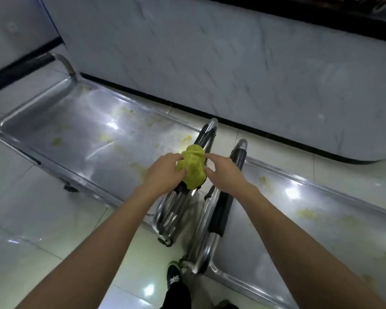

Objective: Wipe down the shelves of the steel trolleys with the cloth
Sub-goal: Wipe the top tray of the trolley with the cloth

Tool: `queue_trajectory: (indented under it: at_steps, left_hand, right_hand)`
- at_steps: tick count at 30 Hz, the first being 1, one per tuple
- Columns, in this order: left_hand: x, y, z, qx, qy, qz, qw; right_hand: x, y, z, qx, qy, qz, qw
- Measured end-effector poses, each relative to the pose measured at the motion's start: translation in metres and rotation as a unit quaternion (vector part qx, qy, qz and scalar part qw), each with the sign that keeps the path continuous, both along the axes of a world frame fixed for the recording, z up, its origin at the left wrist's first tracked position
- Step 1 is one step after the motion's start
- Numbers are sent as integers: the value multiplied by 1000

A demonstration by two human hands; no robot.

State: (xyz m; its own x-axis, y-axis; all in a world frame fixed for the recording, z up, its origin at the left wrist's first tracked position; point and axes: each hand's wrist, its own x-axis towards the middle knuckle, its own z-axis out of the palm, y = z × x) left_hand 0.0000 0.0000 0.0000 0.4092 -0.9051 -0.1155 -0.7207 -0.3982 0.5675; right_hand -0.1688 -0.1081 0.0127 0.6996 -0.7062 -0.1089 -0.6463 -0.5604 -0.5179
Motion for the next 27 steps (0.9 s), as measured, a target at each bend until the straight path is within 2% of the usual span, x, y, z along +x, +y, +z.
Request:
queue_trajectory:
  at_steps: [6,10,17,21,27]
  left_hand:
    - [-2,-7,-18,22,14,-13,1000]
    - [-3,-11,-25,18,14,-2,1000]
    - [-3,-10,-33,-3,25,3,1000]
    - [-5,-8,-33,-6,37,17,999]
    - [-7,-6,-35,-26,68,66,995]
  right_hand:
    - [23,-12,-16,4,-10,11,1000]
    - [38,-24,-25,-17,38,31,999]
    - [53,-35,-39,-36,51,25,998]
    - [57,-39,-40,-22,17,1,1000]
    - [52,-35,-38,-79,-36,0,996]
